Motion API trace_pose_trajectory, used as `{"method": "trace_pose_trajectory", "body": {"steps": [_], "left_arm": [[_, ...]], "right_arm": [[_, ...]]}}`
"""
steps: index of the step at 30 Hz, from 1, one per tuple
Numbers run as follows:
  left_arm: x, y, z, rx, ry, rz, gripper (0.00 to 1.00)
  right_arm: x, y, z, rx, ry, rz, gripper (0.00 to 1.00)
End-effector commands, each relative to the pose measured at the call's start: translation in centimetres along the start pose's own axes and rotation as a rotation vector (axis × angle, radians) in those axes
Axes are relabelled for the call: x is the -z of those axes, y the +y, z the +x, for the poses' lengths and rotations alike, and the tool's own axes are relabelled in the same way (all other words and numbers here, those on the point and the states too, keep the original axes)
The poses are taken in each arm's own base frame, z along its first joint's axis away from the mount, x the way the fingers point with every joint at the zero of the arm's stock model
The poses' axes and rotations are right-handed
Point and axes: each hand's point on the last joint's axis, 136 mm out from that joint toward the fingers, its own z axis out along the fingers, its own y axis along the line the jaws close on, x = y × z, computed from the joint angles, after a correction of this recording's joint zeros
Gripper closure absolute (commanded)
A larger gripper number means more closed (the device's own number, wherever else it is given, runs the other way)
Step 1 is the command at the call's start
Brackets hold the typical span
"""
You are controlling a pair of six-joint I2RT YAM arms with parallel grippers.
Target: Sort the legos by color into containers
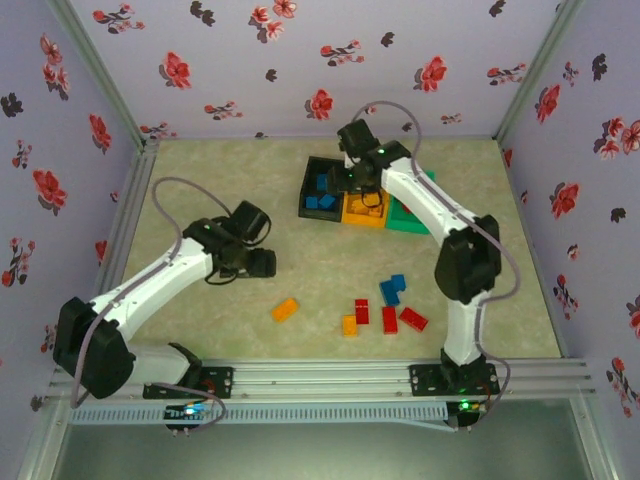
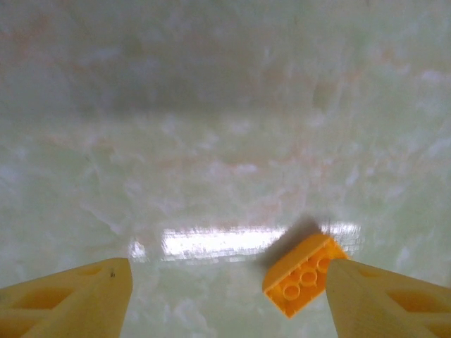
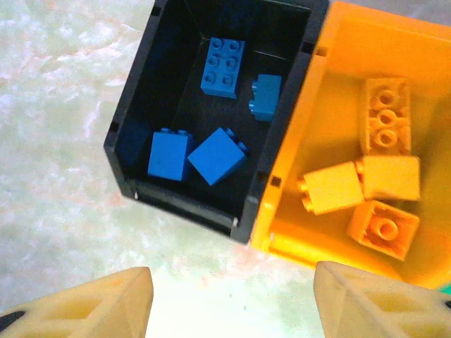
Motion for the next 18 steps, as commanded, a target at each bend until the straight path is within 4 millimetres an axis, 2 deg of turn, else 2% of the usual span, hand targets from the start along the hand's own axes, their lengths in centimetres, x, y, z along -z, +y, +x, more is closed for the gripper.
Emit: {"method": "trace_pose_trajectory", "body": {"steps": [1, 11, 18], "left_arm": [[-1.0, -1.1, 2.3, 0.004, 0.048, 0.009, 0.26], [-2.8, -3.3, 7.0, -0.268, 0.197, -0.025, 0.25], [-4.5, -4.9, 8.3, -0.389, 0.257, -0.037, 0.28]], "right_arm": [[1.7, 0.2, 0.4, -0.025, -0.055, -0.035, 0.37], [3.7, -1.4, 4.4, -0.044, -0.044, -0.013, 0.36], [4.0, -1.9, 5.6, -0.053, -0.035, -0.002, 0.36]]}}
